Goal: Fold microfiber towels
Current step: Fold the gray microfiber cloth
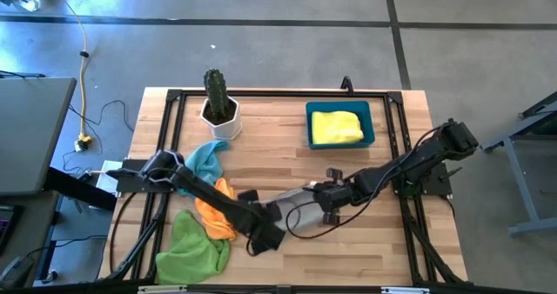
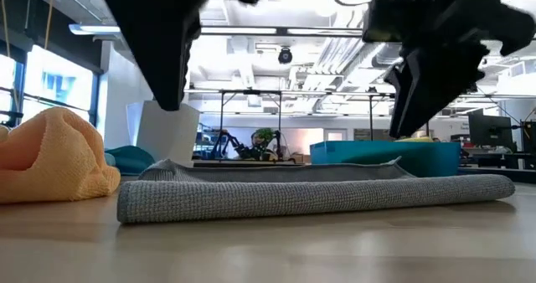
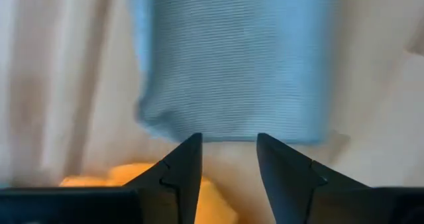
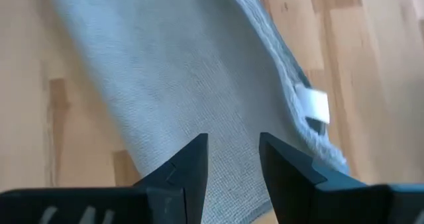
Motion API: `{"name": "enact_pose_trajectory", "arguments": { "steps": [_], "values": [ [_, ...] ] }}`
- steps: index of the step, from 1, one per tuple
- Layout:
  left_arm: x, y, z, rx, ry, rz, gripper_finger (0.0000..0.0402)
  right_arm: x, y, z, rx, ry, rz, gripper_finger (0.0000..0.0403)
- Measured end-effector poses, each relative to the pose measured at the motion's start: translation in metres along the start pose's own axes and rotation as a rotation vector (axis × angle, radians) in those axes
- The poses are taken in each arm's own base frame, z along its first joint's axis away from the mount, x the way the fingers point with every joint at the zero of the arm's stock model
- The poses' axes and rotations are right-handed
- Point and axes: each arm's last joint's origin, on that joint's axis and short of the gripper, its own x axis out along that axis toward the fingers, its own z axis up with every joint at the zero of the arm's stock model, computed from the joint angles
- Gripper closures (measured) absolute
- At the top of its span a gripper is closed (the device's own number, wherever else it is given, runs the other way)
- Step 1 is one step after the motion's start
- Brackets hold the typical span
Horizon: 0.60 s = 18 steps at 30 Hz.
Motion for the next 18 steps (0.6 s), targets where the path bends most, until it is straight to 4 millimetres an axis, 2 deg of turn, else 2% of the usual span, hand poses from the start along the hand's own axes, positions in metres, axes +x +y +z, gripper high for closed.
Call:
{"name": "enact_pose_trajectory", "arguments": {
  "steps": [3, 10, 14, 18],
  "values": [
    [0.003, -0.008, -0.007, 0.020, -0.013, -0.015, 0.0276, 0.006, -0.004, -0.009, 0.088, 0.017, -0.012, 0.0274],
    [0.023, -0.008, -0.016, -0.096, 0.009, 0.005, 0.0291, 0.020, -0.008, -0.028, 0.341, 0.053, 0.018, 0.0274],
    [0.019, -0.010, -0.018, -0.142, 0.008, 0.001, 0.0301, 0.028, -0.012, -0.040, 0.397, 0.063, 0.011, 0.0274],
    [0.003, -0.014, -0.015, -0.211, 0.009, -0.023, 0.0308, 0.033, -0.021, -0.049, 0.395, 0.075, -0.039, 0.0274]
  ]
}}
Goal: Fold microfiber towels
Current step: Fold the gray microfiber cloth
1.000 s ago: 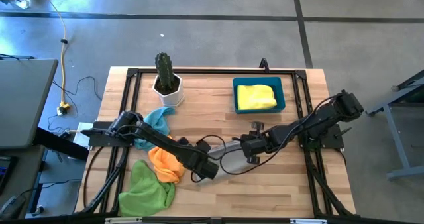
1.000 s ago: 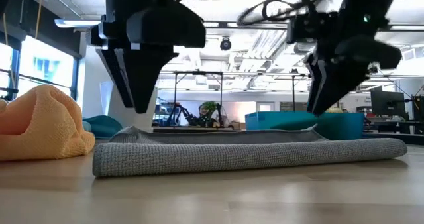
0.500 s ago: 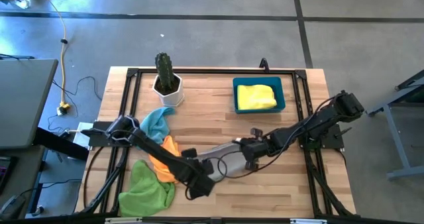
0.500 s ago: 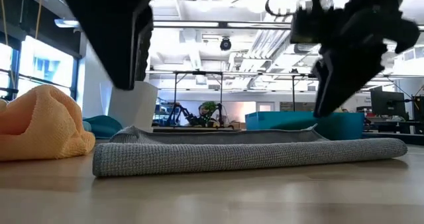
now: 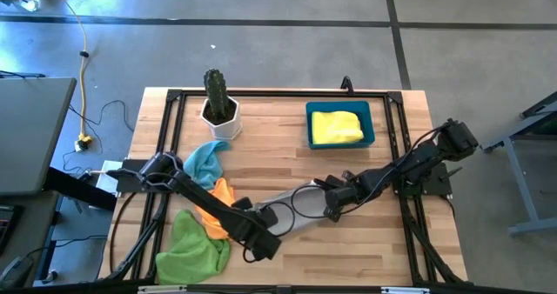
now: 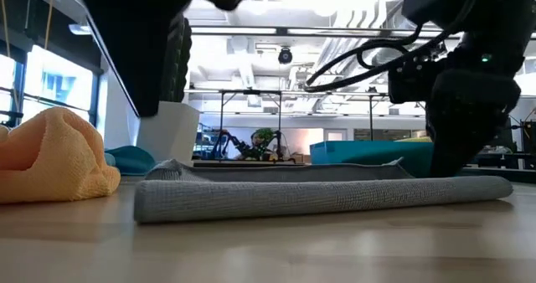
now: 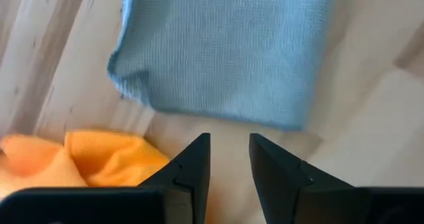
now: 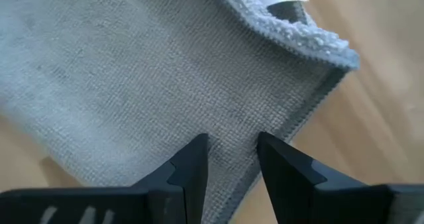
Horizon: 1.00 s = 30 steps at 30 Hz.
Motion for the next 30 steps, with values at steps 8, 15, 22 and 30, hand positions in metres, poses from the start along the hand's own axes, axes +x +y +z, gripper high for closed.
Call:
{"name": "enact_pose_trajectory", "arguments": {
  "steps": [8, 15, 22, 30],
  "values": [
    [-0.036, -0.017, 0.001, -0.054, -0.051, -0.117, 0.0312, 0.004, -0.021, 0.010, -0.073, -0.041, -0.159, 0.0274],
    [-0.064, -0.015, -0.002, -0.034, -0.060, -0.089, 0.0312, -0.020, -0.006, 0.037, -0.137, -0.018, -0.200, 0.0274],
    [-0.091, -0.002, -0.014, 0.057, 0.038, 0.022, 0.0312, -0.048, 0.052, 0.057, -0.327, -0.278, 0.071, 0.0274],
    [-0.131, -0.002, -0.029, 0.209, 0.048, -0.121, 0.0312, -0.028, 0.093, 0.061, -0.363, -0.498, 0.265, 0.0274]
  ]
}}
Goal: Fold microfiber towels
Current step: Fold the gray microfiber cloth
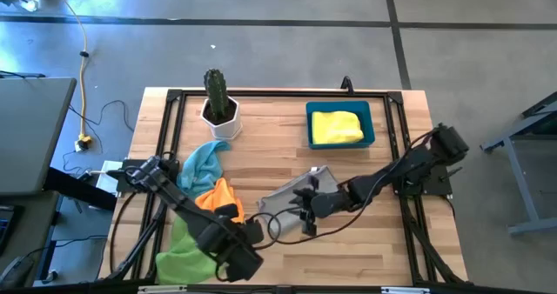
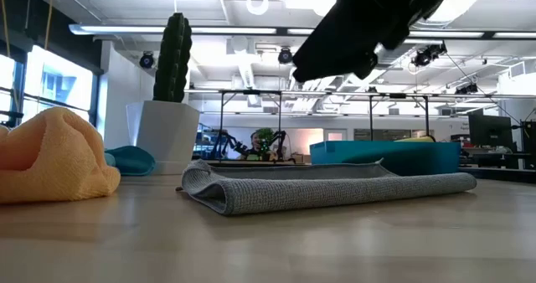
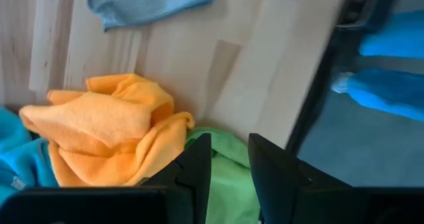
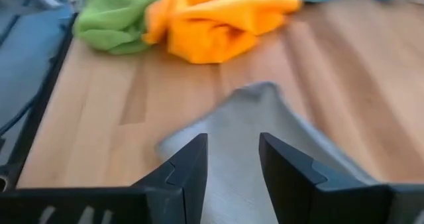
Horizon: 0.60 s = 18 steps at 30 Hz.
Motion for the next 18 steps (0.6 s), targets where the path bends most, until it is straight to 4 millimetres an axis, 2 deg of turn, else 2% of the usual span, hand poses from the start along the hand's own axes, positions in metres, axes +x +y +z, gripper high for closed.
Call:
{"name": "enact_pose_trajectory", "arguments": {
  "steps": [3, 9, 13, 18],
  "values": [
    [-0.015, 0.001, -0.007, 0.028, -0.026, -0.033, 0.0312, 0.015, 0.011, -0.011, -0.036, -0.021, 0.044, 0.0274],
    [-0.039, 0.004, -0.020, 0.056, -0.071, -0.089, 0.0312, 0.029, 0.025, -0.027, -0.079, -0.010, 0.122, 0.0274],
    [-0.047, 0.006, -0.025, 0.126, -0.085, -0.102, 0.0312, 0.041, 0.031, -0.033, -0.100, -0.033, 0.211, 0.0274],
    [-0.051, 0.009, -0.025, 0.180, -0.101, -0.105, 0.0312, 0.065, 0.038, -0.040, -0.118, -0.038, 0.221, 0.0274]
  ]
}}
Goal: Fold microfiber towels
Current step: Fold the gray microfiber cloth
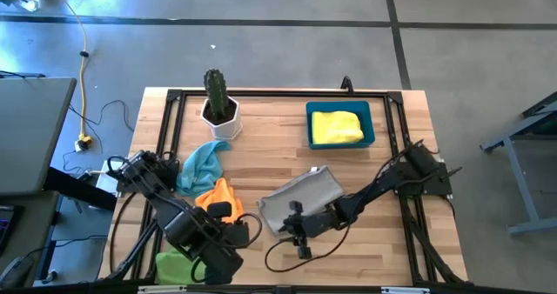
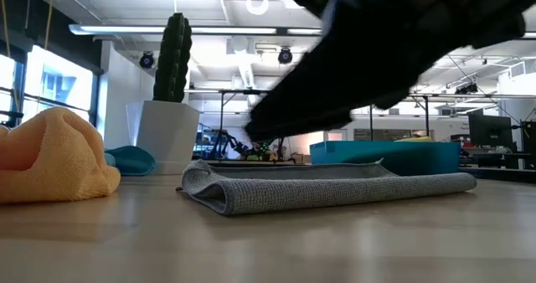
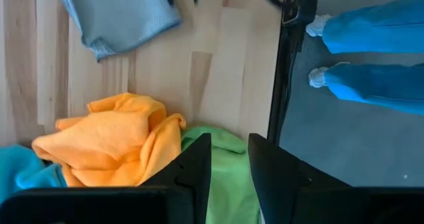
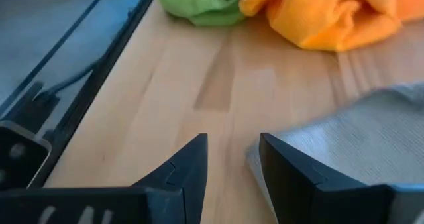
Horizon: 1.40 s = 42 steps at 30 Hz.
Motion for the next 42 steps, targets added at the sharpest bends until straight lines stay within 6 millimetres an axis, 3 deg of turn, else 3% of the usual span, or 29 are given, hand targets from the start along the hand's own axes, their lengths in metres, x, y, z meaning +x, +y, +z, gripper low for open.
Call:
{"name": "enact_pose_trajectory", "arguments": {
  "steps": [4, 8, 17, 34, 38, 42],
  "values": [
    [0.000, 0.000, 0.000, 0.025, 0.000, -0.001, 0.0312, 0.022, 0.005, 0.002, -0.067, 0.028, -0.004, 0.0274],
    [0.000, -0.002, -0.002, 0.042, 0.002, -0.002, 0.0312, 0.032, 0.004, 0.007, -0.117, 0.112, -0.032, 0.0274],
    [0.000, -0.002, -0.002, 0.078, 0.001, -0.002, 0.0312, 0.031, 0.003, 0.017, -0.189, 0.227, -0.087, 0.0274],
    [0.000, -0.001, -0.001, 0.111, -0.017, 0.019, 0.0312, 0.031, -0.004, 0.005, -0.238, 0.317, -0.194, 0.0275],
    [0.000, -0.001, -0.001, 0.112, -0.027, 0.029, 0.0312, 0.031, -0.004, 0.004, -0.195, 0.320, -0.197, 0.0297],
    [0.000, -0.001, -0.001, 0.111, -0.035, 0.038, 0.0312, 0.031, -0.003, 0.004, -0.133, 0.319, -0.190, 0.0349]
  ]
}}
